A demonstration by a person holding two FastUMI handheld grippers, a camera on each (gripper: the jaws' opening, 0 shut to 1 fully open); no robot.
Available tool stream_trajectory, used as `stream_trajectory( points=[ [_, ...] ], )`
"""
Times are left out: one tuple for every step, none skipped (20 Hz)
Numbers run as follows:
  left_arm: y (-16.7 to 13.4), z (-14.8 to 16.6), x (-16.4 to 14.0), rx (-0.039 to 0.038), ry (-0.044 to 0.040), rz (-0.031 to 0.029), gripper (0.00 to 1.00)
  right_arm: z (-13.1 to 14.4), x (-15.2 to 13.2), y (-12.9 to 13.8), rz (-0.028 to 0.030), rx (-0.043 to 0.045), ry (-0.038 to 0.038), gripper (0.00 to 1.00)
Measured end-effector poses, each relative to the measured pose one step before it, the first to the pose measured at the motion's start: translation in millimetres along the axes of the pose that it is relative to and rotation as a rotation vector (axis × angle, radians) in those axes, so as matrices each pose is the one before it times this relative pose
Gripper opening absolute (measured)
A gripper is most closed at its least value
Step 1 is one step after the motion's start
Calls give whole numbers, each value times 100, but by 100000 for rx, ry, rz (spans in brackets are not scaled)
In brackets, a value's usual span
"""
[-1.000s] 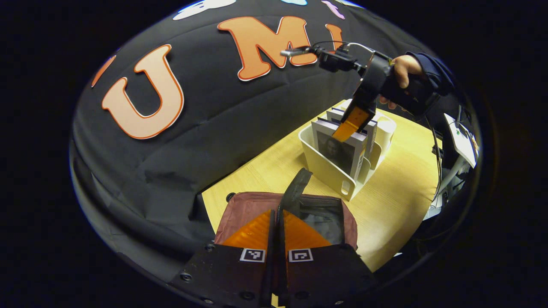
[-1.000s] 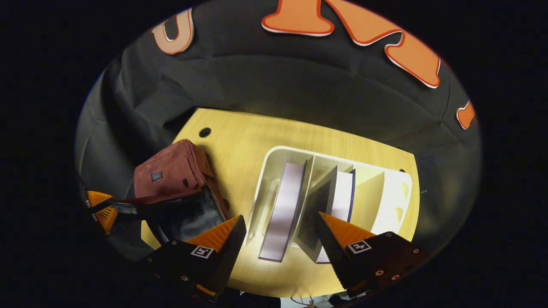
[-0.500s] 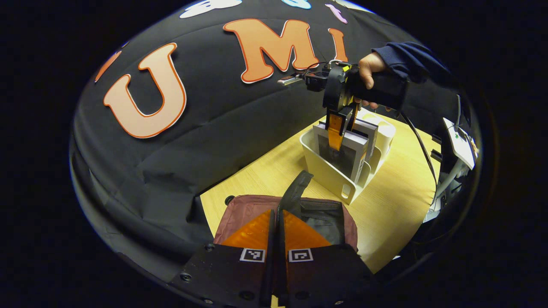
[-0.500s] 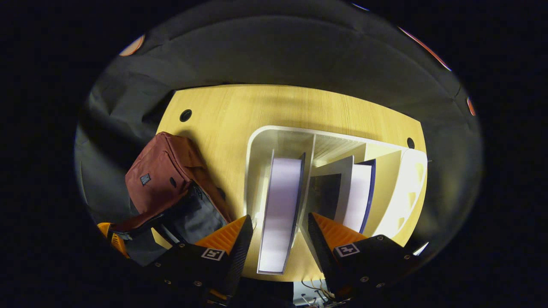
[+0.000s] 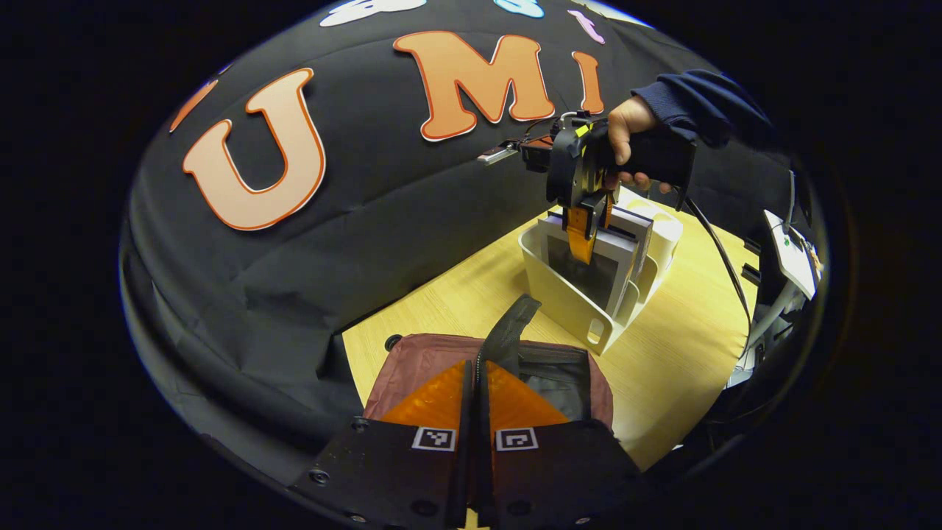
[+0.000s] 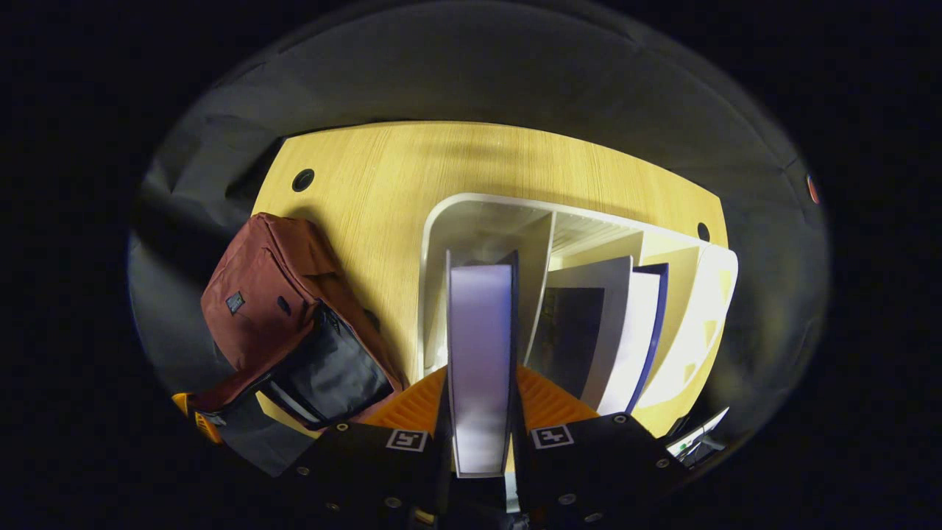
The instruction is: Open the schoolbag, grab two books from the bookshelf and put them into the schoolbag.
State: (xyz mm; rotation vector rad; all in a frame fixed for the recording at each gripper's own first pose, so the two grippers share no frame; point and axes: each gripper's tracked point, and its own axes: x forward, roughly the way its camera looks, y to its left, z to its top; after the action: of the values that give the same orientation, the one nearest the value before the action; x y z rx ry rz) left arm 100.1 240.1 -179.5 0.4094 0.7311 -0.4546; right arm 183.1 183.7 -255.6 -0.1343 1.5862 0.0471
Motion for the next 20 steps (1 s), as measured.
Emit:
stream_trajectory(
  points=[
    [-23, -31, 57, -115, -218, -7, 6, -100, -469, -302, -257, 639, -49, 35],
    [-63, -116, -93, -112, 27, -77, 6, -31, -657, -360, 18, 725, -497, 26],
    [-44, 98, -123, -148, -254, 77, 6, -127, -677, -315, 642, 803, -349, 43],
    [-68, -28, -38, -398, 114, -252, 6, -367, -748, -279, 1199, 823, -878, 34],
    [-103, 30, -47, -609, -154, -119, 6, -475, -899, -439, 669, 330, -179, 34],
    [-117, -101, 95, -619, 85, -409, 6, -326, -1026, -452, 949, 576, -543, 33],
    [-149, 12, 95, -211, -485, -92, 6, -276, -1247, -109, 1524, 814, -594, 33],
    [-150, -27, -87, -114, 89, -182, 6, -305, -1275, -285, 1135, 655, -1580, 33],
    [-48, -143, 21, -74, -314, 180, 6, -207, -1227, -211, 856, -72, -1610, 33],
    [-161, 2, 81, -470, 242, -193, 6, -312, -1242, -102, 808, 477, -1920, 33],
    [-18, 47, 36, -300, -329, -206, 6, -331, -1170, -171, 774, -295, -1094, 33],
    [-69, 55, 6, -338, 41, -278, 6, -546, -1053, -95, 890, 350, -1327, 33],
    [-21, 24, -15, -142, -193, -111, 6, -493, -1168, -31, 1289, 274, -730, 33],
    [80, -139, -75, -17, 315, -187, 6, -688, -1257, 90, 1246, 919, -536, 33],
    [62, -28, -99, 77, 42, 57, 6, -500, -1336, 136, 1462, 421, -663, 33],
    [40, -53, -104, 59, 107, -25, 6, -393, -1292, -89, 1315, 581, -1169, 33],
    [81, 165, -25, -127, 20, -39, 6, -346, -1168, 50, 983, 240, -1829, 33],
    [62, -126, 42, -109, 22, -130, 6, -152, -1064, -37, 952, 271, -2093, 33],
    [38, 105, 8, -196, 105, -104, 6, -209, -964, -64, 1080, 479, -1490, 32],
    [-15, -83, 71, -73, 208, -122, 6, -532, -915, 106, 1424, 1279, -1403, 32]
  ],
)
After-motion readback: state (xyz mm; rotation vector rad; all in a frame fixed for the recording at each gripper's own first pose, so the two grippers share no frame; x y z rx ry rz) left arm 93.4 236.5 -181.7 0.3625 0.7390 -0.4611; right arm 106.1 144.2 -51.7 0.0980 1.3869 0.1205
